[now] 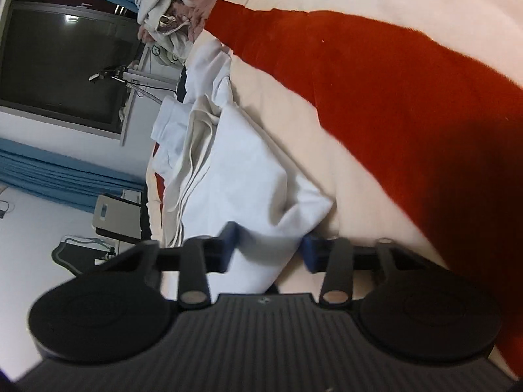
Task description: Fold clothes
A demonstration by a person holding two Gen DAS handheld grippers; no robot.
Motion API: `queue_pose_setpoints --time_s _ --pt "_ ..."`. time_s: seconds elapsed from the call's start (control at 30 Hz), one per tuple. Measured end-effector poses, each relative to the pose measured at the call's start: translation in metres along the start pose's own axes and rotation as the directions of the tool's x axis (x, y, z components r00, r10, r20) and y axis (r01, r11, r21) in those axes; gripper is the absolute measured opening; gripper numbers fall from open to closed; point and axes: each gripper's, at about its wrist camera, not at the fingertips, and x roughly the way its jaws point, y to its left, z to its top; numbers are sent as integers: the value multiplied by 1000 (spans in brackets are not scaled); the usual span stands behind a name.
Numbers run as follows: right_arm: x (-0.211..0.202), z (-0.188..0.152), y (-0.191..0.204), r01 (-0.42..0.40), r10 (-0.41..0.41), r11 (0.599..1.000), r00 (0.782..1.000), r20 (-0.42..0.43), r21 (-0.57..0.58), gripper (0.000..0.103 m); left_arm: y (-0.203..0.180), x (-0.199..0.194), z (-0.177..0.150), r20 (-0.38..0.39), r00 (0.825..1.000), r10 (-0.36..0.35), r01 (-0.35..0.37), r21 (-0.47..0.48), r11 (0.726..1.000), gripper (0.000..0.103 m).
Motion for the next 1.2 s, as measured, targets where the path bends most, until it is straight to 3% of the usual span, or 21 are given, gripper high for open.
queue_pose_setpoints --time_s 0.07,0.13,0.27,0.43,0.57,0.7,0.83,0.9,1.0,1.17,1.2 --pt "-1 -3 5 -4 5 999 1000 22 -49 17 -3 -4 -1 22 999 -28 27 23 999 7" --pt "-8 -3 10 -22 28 995 998 64 -93 13 -8 -10 -3 45 998 -50 48 53 997 7" --pt "-40 -8 23 -86 116 980 979 166 -177 11 -25 -35 -8 104 988 -118 106 119 987 6" --pt "-89 -20 41 -153 230 947 936 267 -282 10 -54 -89 -25 166 959 -228 191 212 959 6" --pt "-142 -45 45 -152 276 920 905 324 -360 10 -61 -139 -57 198 947 -251 204 231 951 6" --pt "-193 -81 40 -152 296 906 895 335 -396 10 -58 -194 -98 218 942 -256 201 246 948 6" --pt "-230 -115 28 -89 279 880 892 356 -466 10 -50 -232 -134 230 944 -239 176 262 949 6" --pt "-233 -120 25 -54 252 877 898 360 -477 10 -51 -229 -138 225 950 -218 159 255 954 6" --pt "-215 -101 33 -49 220 900 909 354 -434 10 -59 -214 -123 208 959 -191 143 226 964 6" --pt "-171 -55 73 -39 188 919 918 350 -391 10 -102 -158 -60 208 970 -121 75 217 973 7" --pt "-159 -47 84 -6 156 923 920 360 -385 10 -113 -141 -47 204 974 -95 49 219 974 6"
